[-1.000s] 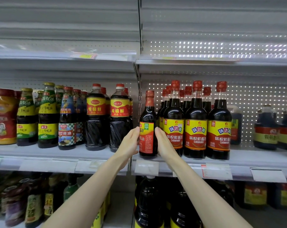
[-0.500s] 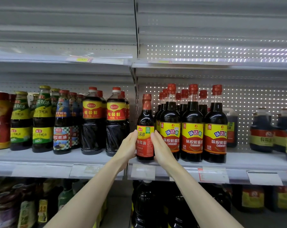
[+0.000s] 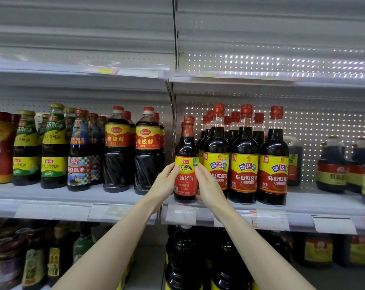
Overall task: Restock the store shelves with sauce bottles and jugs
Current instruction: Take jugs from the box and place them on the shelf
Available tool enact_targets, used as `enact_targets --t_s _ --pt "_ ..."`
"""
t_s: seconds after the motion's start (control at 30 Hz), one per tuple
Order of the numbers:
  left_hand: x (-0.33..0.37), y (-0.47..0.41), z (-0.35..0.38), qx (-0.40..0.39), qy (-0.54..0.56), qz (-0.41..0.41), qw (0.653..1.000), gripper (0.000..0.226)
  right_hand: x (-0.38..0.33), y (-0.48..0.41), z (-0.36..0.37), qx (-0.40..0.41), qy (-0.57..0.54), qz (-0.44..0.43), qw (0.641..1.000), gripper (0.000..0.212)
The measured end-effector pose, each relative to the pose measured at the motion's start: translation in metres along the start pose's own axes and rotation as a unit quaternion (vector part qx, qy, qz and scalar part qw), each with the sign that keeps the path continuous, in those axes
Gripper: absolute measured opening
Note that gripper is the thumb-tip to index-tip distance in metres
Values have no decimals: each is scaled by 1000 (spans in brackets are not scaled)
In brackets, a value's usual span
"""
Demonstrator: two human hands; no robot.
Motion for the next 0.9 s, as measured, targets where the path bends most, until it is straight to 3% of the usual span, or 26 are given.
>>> enact_targets --t_s 0.07,0.2,0.6,0.9 --pt "0 1 3 -1 9 2 1000 26 2 0 1 -8 -1 3 1000 50" --pt "0 3 0 8 7 8 1000 38 3 -2 1 -10 -2 11 1000 51" --pt "-5 6 -8 24 -32 13 999 44 6 -4 -1 -6 -5 27 1000 47" --pt "-7 6 -4 19 -22 21 999 46 11 -9 -4 12 81 26 996 49"
Point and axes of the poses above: each hand's wrist, its own y-axis away from the middle knuckle, its own z-axis out of the palm, x = y × z, the point moved 6 cm from there along -y, towards the middle knuckle, and after that the axes turned 8 degrees about y, right-handed, at the moved point
